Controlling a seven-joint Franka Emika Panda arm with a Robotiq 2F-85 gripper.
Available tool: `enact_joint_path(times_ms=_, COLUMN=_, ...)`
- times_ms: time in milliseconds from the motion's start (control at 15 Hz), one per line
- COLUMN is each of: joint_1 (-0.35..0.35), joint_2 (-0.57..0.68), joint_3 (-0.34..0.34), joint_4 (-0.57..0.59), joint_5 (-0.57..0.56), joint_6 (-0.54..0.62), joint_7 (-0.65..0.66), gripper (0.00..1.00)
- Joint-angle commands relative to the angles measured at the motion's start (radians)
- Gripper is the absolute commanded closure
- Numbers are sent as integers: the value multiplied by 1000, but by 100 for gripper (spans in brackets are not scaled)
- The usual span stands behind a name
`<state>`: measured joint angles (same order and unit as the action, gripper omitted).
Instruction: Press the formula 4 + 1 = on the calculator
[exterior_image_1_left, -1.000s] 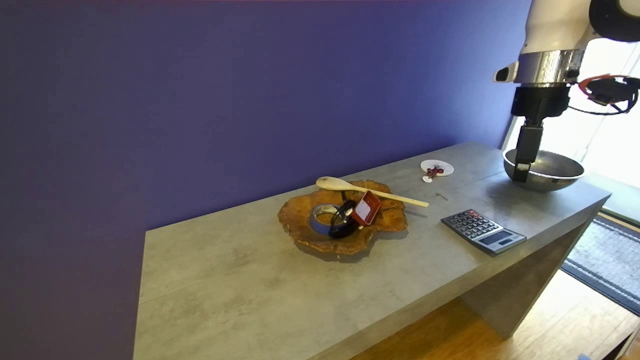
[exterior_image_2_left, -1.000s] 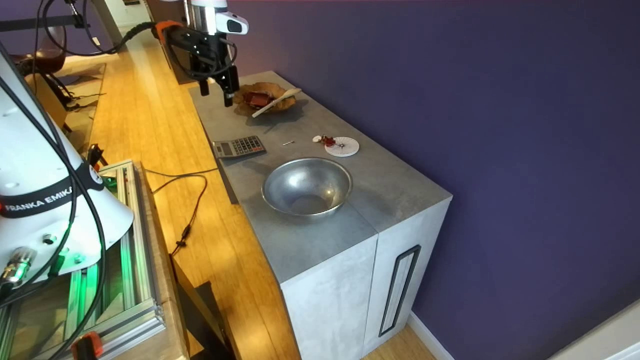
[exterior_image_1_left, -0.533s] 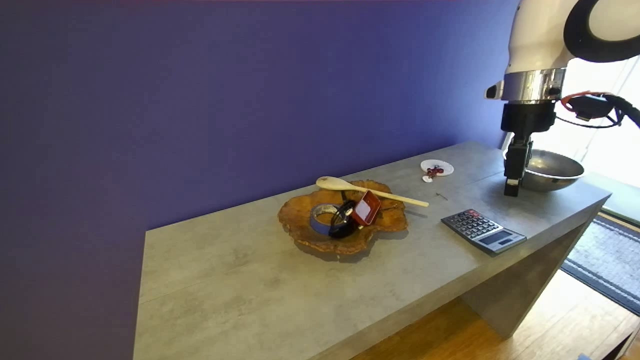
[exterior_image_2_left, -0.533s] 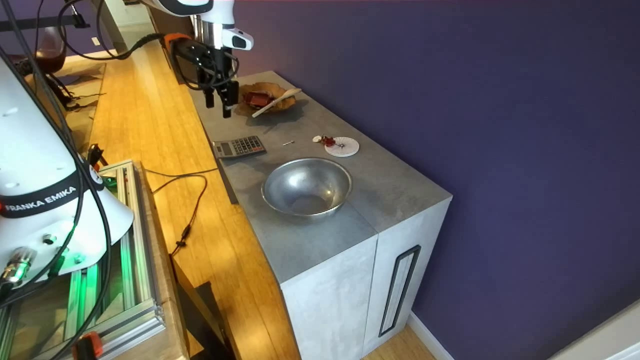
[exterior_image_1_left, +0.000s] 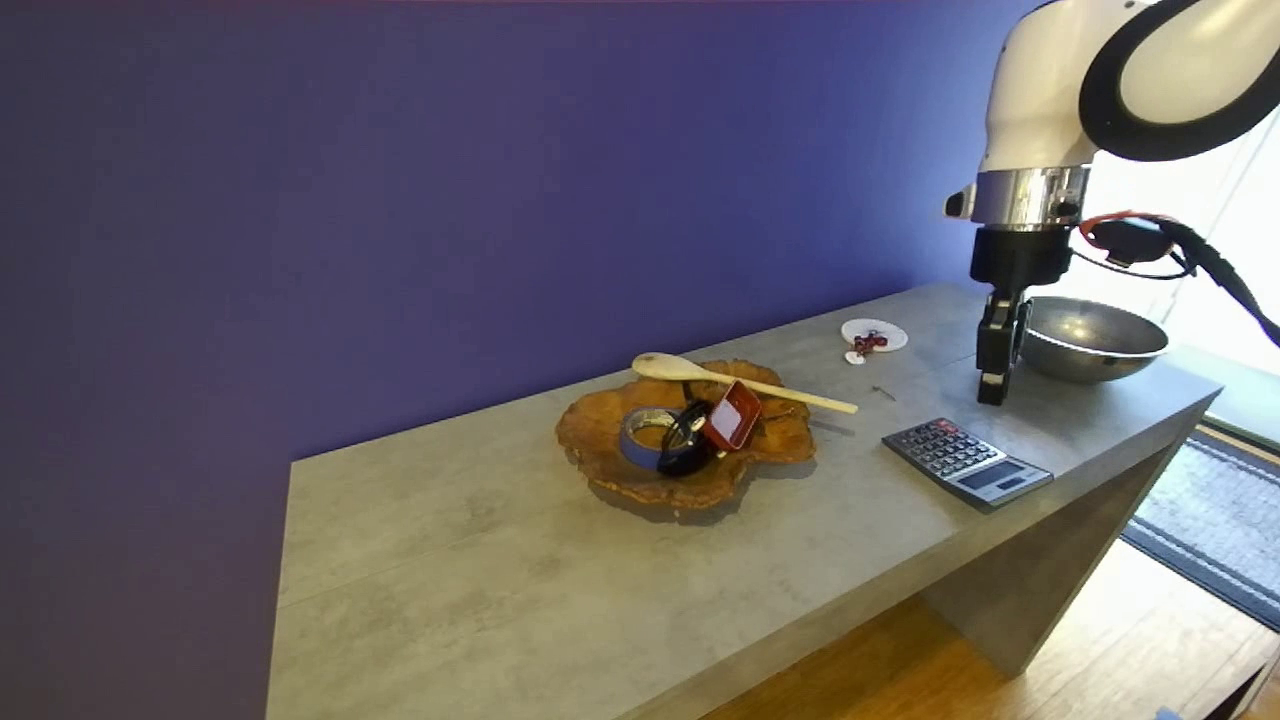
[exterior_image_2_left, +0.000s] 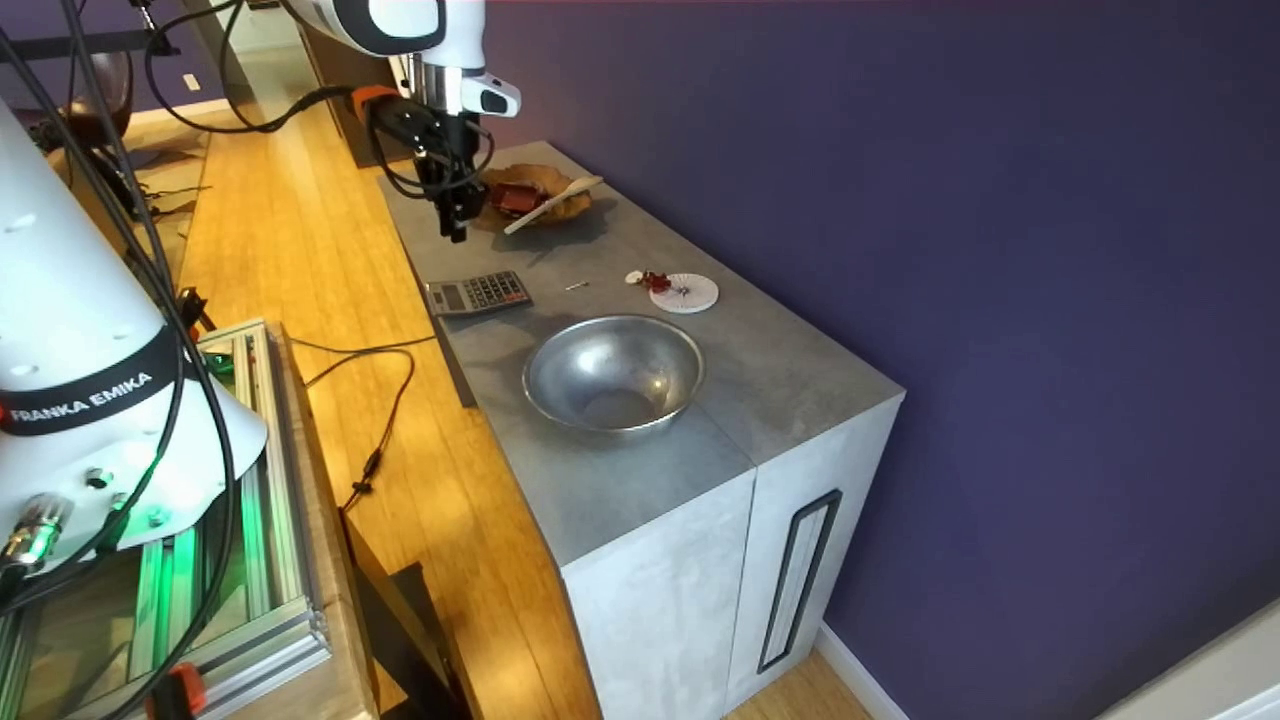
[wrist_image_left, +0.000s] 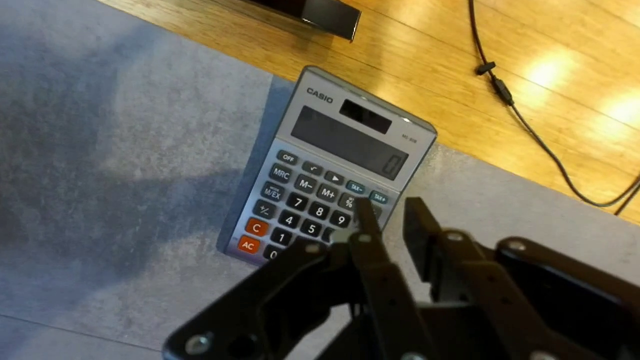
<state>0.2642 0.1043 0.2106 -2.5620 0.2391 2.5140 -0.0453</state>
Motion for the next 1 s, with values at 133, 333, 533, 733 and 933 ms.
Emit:
enact_joint_path(times_ms=133, joint_1=-18, joint_2=78, joint_3=15, joint_4=37, joint_5=-22, joint_6=40, joint_7=-6, gripper=100)
enact_joint_path(times_ms=333, joint_1=-16, joint_2=109, joint_3=9, joint_4=43, joint_5=-55, joint_6=64, joint_7=-2, gripper=100)
enact_joint_path(times_ms=533, joint_1=-18, joint_2=138, joint_3=4, joint_4=51, joint_5=-102, joint_6=89, joint_7=-2, gripper=100)
enact_joint_path(times_ms=733, joint_1=-25, joint_2=173, joint_3=2, joint_4=69, joint_5=-132, joint_6=116, joint_7=-9, gripper=100)
enact_joint_path(times_ms=933, joint_1=-31, joint_2=147, joint_3=15, joint_4=47, joint_5=-110, joint_6=96, joint_7=0, gripper=99)
